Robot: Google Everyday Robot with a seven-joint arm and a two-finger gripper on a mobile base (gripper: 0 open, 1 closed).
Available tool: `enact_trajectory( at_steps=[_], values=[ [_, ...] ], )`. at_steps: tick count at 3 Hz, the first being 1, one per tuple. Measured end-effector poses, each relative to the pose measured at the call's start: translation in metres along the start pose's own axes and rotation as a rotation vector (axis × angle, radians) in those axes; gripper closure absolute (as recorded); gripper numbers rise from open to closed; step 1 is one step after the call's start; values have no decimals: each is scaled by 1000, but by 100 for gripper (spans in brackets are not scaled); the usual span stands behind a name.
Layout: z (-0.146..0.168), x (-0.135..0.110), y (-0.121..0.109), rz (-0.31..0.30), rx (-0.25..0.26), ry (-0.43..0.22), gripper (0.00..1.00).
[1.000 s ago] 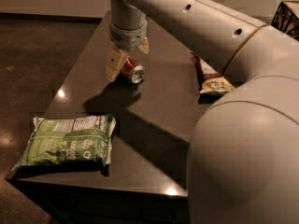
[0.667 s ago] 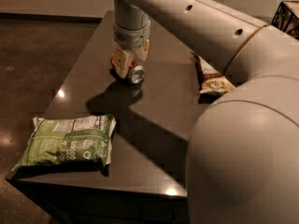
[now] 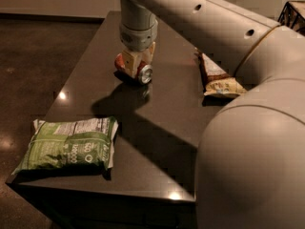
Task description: Move coke can near brown chip bag
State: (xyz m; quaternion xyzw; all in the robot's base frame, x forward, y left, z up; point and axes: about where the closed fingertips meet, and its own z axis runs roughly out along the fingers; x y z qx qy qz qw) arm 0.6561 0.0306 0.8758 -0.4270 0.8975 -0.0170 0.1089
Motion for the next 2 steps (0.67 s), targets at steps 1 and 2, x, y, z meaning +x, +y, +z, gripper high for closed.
enact_trajectory(
  at_steps=[1,2],
  values=[
    [-14,14,-15,-22,27,6,100],
    [-30,39,-46,-58,44,0,100]
  ],
)
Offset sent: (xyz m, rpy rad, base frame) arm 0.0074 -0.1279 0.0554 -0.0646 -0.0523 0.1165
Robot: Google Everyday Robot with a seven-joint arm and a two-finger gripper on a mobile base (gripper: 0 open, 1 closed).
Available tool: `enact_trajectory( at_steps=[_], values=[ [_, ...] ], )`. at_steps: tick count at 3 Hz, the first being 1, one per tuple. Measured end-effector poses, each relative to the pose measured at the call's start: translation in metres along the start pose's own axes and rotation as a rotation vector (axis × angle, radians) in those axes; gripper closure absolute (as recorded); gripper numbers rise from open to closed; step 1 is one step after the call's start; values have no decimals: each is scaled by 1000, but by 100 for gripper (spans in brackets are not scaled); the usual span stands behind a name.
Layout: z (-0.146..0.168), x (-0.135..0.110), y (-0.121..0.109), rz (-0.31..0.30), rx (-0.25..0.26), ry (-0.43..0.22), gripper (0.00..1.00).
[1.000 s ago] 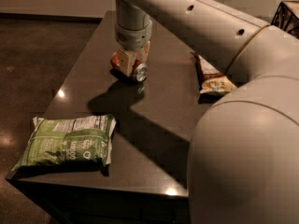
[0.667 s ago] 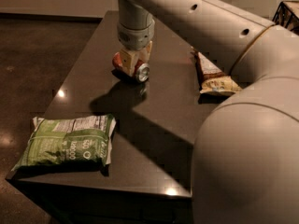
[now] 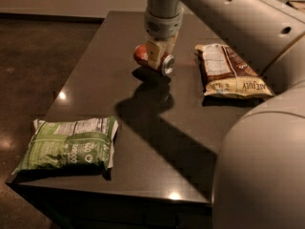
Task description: Move coke can near brown chip bag
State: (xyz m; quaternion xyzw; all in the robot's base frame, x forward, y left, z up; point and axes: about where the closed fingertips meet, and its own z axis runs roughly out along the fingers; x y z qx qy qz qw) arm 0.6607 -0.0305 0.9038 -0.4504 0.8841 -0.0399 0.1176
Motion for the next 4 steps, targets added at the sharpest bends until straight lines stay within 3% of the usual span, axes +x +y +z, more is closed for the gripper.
enact_trajectory(
  at_steps=[2,3,4],
  values=[
    [-12,57,-46,-142,-42,-62,100],
    [-2,83,-49,-206,-95,-76,100],
    [10,98,-46,-254,-142,-84,88]
  ],
)
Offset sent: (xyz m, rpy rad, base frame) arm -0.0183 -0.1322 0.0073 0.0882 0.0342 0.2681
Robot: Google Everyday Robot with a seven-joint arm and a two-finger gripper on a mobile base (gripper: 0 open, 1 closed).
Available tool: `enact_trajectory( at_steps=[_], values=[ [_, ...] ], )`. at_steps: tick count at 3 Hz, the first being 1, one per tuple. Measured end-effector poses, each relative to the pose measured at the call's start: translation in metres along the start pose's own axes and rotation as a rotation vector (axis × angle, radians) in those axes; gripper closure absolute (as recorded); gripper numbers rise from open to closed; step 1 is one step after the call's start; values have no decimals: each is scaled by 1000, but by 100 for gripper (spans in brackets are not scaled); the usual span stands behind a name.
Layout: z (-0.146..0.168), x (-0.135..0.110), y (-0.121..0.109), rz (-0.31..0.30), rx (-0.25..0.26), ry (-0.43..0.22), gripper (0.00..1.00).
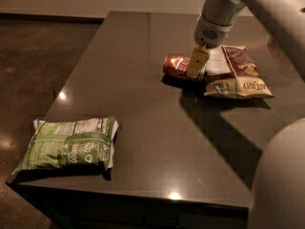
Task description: Move coke can near brown chip bag
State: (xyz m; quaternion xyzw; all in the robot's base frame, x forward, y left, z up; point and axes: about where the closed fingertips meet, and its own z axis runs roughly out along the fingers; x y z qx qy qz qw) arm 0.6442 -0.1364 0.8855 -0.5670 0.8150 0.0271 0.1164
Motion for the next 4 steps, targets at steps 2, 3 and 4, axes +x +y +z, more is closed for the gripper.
enact_trajectory(
  at_steps=[2,3,4],
  values=[
    [15,-1,12,-67,-60,-20,42],
    [13,-1,12,-67,-60,-20,19],
    [15,-4,10,-67,-53,-27,0]
  ],
)
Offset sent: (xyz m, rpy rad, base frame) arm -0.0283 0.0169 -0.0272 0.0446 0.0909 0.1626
